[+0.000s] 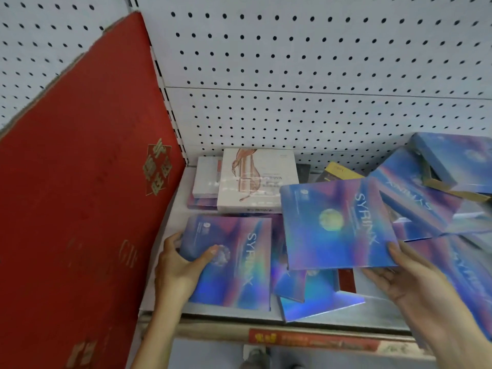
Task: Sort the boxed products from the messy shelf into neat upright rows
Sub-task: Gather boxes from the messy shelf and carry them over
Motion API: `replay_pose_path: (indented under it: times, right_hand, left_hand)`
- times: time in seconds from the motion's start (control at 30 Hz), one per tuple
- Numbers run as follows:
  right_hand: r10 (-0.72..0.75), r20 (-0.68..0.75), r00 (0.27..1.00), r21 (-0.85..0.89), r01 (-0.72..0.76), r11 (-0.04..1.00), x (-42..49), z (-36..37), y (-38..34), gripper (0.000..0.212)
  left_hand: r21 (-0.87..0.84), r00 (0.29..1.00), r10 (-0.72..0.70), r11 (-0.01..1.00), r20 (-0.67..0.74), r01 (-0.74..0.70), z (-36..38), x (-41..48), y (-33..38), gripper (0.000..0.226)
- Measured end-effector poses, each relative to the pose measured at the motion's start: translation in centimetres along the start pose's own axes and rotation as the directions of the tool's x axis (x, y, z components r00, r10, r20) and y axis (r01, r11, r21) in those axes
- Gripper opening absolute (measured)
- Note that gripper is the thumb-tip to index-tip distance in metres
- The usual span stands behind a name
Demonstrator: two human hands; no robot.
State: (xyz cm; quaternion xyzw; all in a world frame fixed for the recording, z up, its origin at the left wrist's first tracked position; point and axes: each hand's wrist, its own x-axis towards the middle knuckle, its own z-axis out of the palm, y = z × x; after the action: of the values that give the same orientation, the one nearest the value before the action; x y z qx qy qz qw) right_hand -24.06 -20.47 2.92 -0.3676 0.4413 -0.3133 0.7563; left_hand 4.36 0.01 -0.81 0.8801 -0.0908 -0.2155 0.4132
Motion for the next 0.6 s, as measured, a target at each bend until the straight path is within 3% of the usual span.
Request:
replay_pose_path:
  times: [0.13,0.4,0.5,0.6]
  right_hand:
    - [0.030,-0.040,0.999,0.014,-0.029,0.999,-0.6,-0.1,0.3,0.019]
    - [-0.041,-0.149,0.988,0.205,0.072,0.976,-3.7,-4.4,-0.3,0.027]
    - [-0.048,-0.171,0.984,0.247,0.090,0.965,-5.3,-7.6,-1.1,0.040]
    - [-0.013,-0.259,0.966,0.391,0.117,0.913,-7.8,-12.5,-2.5,0.035]
  left_hand:
    - [-0.195,1.000,0.009,0.981,0.005,-0.008,-0.8,-0.2,0.6,0.033]
    - [-0.367,0.982,0.174,0.910,-0.078,-0.191,-1.1,-6.2,5.1,0.013]
    - [-0.530,0.992,0.129,0.840,-0.019,-0.119,1.6,-9.3,7.5,0.014]
    - [-0.569,0.985,0.149,0.819,0.083,-0.076,6.4,-13.9,10.0,0.019]
